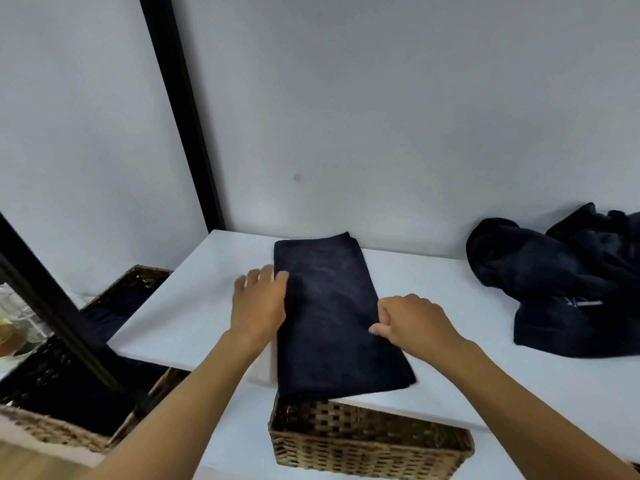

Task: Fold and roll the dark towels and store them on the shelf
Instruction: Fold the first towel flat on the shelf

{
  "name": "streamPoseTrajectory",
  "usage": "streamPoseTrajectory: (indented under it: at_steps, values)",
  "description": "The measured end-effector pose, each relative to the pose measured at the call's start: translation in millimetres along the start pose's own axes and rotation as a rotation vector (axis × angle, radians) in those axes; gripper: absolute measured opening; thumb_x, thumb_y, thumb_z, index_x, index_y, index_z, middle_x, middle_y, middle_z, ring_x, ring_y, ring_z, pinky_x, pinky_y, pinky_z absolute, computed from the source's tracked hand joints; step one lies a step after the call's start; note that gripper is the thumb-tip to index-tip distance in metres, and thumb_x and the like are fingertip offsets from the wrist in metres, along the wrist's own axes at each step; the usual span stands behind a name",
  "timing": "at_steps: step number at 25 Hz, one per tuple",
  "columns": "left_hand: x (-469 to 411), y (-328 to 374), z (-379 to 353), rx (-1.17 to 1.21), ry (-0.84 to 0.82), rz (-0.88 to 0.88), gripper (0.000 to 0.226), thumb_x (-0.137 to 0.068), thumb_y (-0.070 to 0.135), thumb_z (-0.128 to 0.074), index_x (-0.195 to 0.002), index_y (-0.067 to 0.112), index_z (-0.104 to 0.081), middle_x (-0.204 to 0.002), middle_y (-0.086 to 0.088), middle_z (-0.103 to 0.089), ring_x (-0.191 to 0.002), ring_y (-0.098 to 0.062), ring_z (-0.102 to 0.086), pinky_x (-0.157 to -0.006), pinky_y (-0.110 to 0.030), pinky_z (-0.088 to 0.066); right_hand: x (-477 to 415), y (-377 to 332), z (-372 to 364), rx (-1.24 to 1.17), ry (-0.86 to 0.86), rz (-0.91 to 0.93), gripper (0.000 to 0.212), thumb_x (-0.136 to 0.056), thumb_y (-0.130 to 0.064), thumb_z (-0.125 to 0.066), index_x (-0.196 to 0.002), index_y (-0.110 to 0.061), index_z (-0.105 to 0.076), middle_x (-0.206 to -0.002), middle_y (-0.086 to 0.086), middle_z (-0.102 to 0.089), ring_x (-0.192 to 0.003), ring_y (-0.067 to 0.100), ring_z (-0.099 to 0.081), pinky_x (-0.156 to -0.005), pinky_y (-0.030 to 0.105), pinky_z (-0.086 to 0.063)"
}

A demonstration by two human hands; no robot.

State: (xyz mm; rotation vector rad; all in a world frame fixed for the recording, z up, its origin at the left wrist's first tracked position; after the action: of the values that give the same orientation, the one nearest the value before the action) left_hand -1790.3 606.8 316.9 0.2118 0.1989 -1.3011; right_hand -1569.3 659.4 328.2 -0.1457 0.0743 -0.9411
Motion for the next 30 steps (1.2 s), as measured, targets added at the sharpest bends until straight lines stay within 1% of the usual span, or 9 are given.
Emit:
streamPoseTrajectory:
  at_steps: [2, 4, 6, 8, 12, 16, 22, 27, 30]
  values:
    - [26.5, 30.9, 22.0, 0.29, 0.112, -0.265, 0.024, -0.094, 0.037, -0.053, -0.108, 0.021, -0.063, -0.112, 0.004, -0.058, -0.103, -0.016, -0.051, -0.087, -0.035, -0.048, 17.8, -11.7, -0.6, -0.116, 0.023, 0.187, 0.019, -0.089, -0.048, -0.058, -0.094, -0.03, -0.058, -0.098, -0.013, -0.056, -0.092, 0.011, -0.056, -0.077, 0.028, -0.043]
    - [67.7, 54.9, 29.4, 0.406, 0.053, -0.467, 0.041, -0.086, 0.061, -0.051, -0.095, 0.023, -0.065, -0.097, 0.009, -0.056, -0.089, -0.008, -0.049, -0.071, -0.026, -0.05, 41.7, -20.3, -13.7, -0.16, -0.083, 0.329, 0.045, -0.082, -0.068, -0.054, -0.115, -0.038, -0.056, -0.123, -0.019, -0.05, -0.111, 0.005, -0.048, -0.093, 0.028, -0.04]
    - [106.6, 65.0, 22.9, 0.282, 0.027, -0.591, 0.054, -0.077, 0.07, -0.055, -0.102, 0.023, -0.063, -0.1, 0.009, -0.057, -0.088, -0.008, -0.051, -0.068, -0.021, -0.048, 61.1, -21.9, -29.5, -0.066, -0.126, 0.351, 0.077, -0.072, -0.08, -0.051, -0.136, -0.04, -0.041, -0.147, -0.019, -0.031, -0.133, 0.004, -0.029, -0.109, 0.031, -0.027]
    - [133.5, 64.9, 14.7, 0.116, 0.037, -0.671, 0.051, -0.072, 0.049, -0.076, -0.111, 0.019, -0.061, -0.108, 0.004, -0.06, -0.092, -0.012, -0.057, -0.07, -0.022, -0.051, 73.7, -19.5, -37.1, 0.011, -0.036, 0.343, 0.084, -0.072, -0.079, -0.054, -0.142, -0.036, -0.035, -0.153, -0.015, -0.025, -0.14, 0.008, -0.024, -0.112, 0.034, -0.022]
    - [140.4, 41.6, 24.6, 0.187, 0.154, -0.592, 0.046, -0.065, -0.001, -0.082, -0.107, 0.012, -0.07, -0.097, 0.0, -0.066, -0.086, -0.014, -0.059, -0.056, -0.027, -0.055, 90.4, -26.8, -36.8, 0.058, 0.167, 0.398, 0.051, -0.074, -0.061, -0.07, -0.113, -0.03, -0.062, -0.121, -0.01, -0.061, -0.109, 0.013, -0.059, -0.092, 0.033, -0.045]
    - [135.5, 9.1, 33.7, 0.626, 0.1, -0.244, 0.031, -0.087, 0.004, -0.067, -0.113, 0.021, -0.069, -0.103, 0.015, -0.067, -0.096, -0.001, -0.058, -0.082, -0.015, -0.049, 98.0, -33.0, -27.1, -0.125, 0.239, 0.412, 0.022, -0.088, -0.042, -0.063, -0.106, -0.029, -0.062, -0.105, -0.016, -0.063, -0.096, 0.008, -0.057, -0.088, 0.03, -0.044]
    - [119.7, -7.5, 27.9, 0.845, 0.04, 0.096, 0.017, -0.092, 0.012, -0.062, -0.1, 0.026, -0.066, -0.098, 0.012, -0.065, -0.08, 0.005, -0.061, -0.069, -0.001, -0.042, 78.8, -20.7, -15.6, -0.562, 0.197, 0.2, 0.029, -0.098, -0.022, -0.054, -0.125, -0.031, -0.052, -0.105, -0.026, -0.052, -0.075, -0.018, -0.05, -0.073, 0.003, -0.038]
    - [107.2, 1.6, 27.4, 0.612, 0.039, -0.087, 0.016, -0.091, 0.012, -0.063, -0.089, 0.027, -0.068, -0.093, 0.015, -0.053, -0.07, 0.001, -0.053, -0.067, -0.004, -0.039, 78.2, -30.5, -21.4, -0.061, 0.339, 0.358, 0.035, -0.08, -0.001, -0.071, -0.105, -0.027, -0.068, -0.122, -0.003, -0.059, -0.104, 0.015, -0.055, -0.084, 0.028, -0.047]
    - [111.7, 9.4, 27.8, 0.465, 0.071, -0.319, 0.015, -0.091, 0.02, -0.056, -0.094, 0.022, -0.071, -0.094, 0.016, -0.056, -0.073, -0.003, -0.052, -0.064, -0.011, -0.043, 83.3, -38.2, -26.3, 0.076, 0.312, 0.489, 0.025, -0.084, -0.011, -0.06, -0.103, -0.026, -0.07, -0.111, -0.008, -0.067, -0.103, 0.015, -0.061, -0.087, 0.027, -0.035]
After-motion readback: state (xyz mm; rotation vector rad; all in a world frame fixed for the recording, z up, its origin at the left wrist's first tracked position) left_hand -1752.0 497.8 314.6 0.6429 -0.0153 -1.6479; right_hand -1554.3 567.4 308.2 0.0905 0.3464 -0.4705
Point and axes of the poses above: each hand's wrist, its own x-axis away from the middle knuckle, its own z-axis out of the back of the hand, y = z × x, the point moved 7 cm from there along -x, towards the middle knuckle
